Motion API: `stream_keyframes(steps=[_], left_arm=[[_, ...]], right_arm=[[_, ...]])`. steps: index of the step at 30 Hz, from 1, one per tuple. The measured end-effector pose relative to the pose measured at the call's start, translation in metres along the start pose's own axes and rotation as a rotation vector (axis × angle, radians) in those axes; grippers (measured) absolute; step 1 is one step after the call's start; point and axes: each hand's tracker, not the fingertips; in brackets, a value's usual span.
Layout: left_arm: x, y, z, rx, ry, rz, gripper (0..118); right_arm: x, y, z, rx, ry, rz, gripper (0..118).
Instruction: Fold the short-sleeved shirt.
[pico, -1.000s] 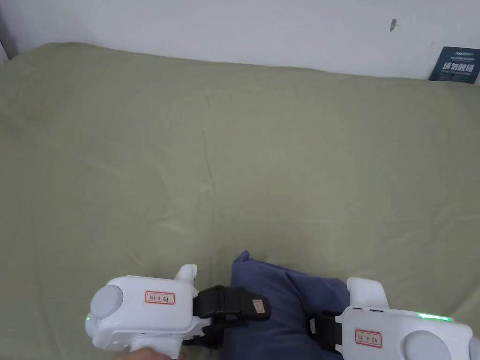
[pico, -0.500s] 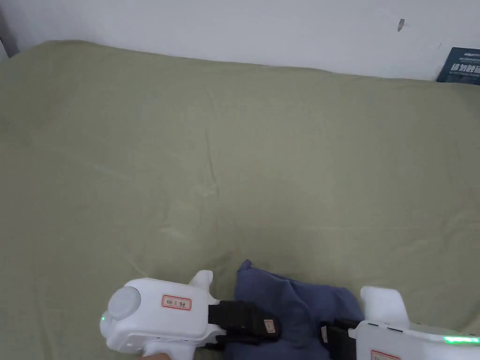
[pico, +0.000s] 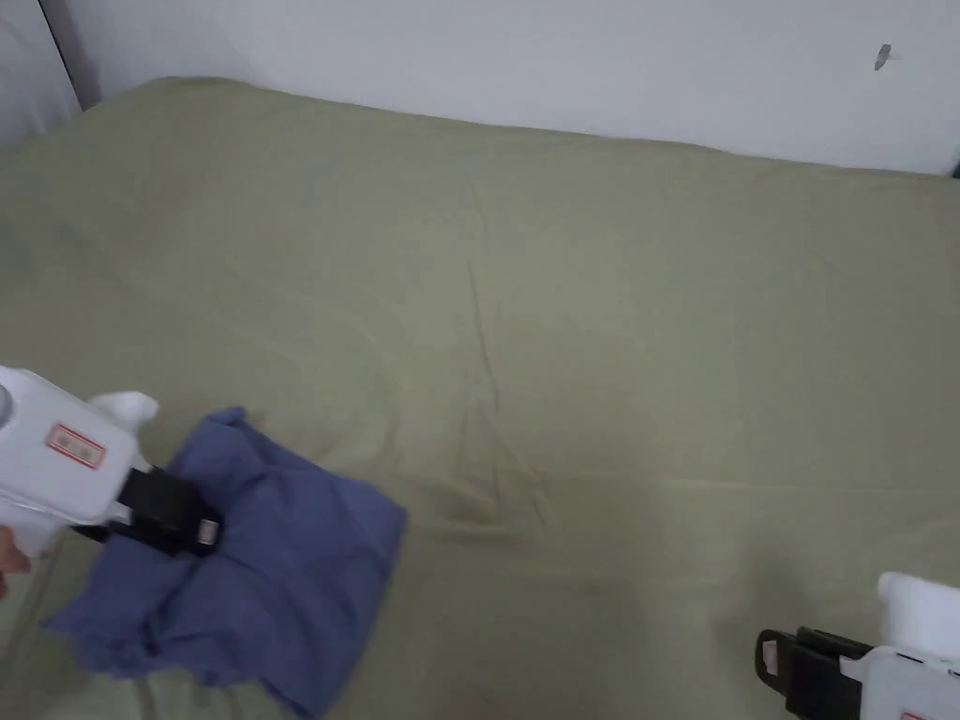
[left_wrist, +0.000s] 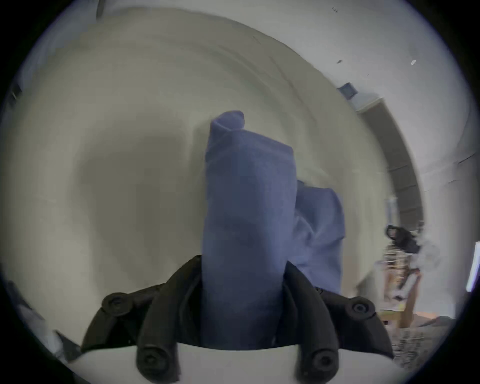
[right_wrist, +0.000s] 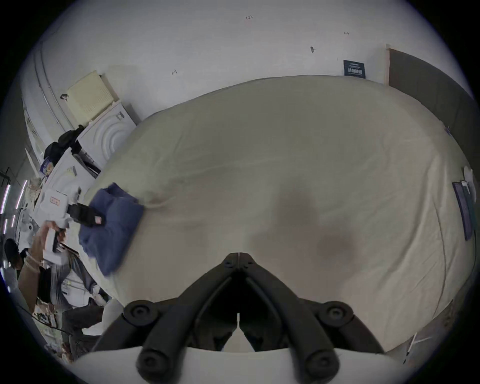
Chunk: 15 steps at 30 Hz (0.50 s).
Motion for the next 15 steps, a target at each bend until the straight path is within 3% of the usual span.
stream_keyframes(steps=[4, 6, 7, 11, 15], left_arm=[[-0.039, 0.022, 0.008, -0.061, 0.358, -0.07, 38], [-0.047, 0.025, 0.008, -0.087, 0.453, -0.129, 71], [-0.058, 0.026, 0.006, -0.075, 0.484, -0.139, 80], [-0.06, 0.02, 0.008, -0.031, 0.556, -0.068, 82], [-0.058, 0.01, 0.035, 0.073, 0.4, 0.052, 82]], right_arm=[[0.007, 0.0, -0.007, -0.019, -0.015, -0.031, 0], [0.009, -0.001, -0.009, -0.027, -0.022, -0.044, 0], [0.009, -0.001, -0.009, -0.028, -0.026, -0.046, 0], [0.011, -0.001, -0.012, -0.043, -0.006, -0.05, 0], [0.012, -0.003, -0.011, -0.055, -0.002, -0.037, 0]])
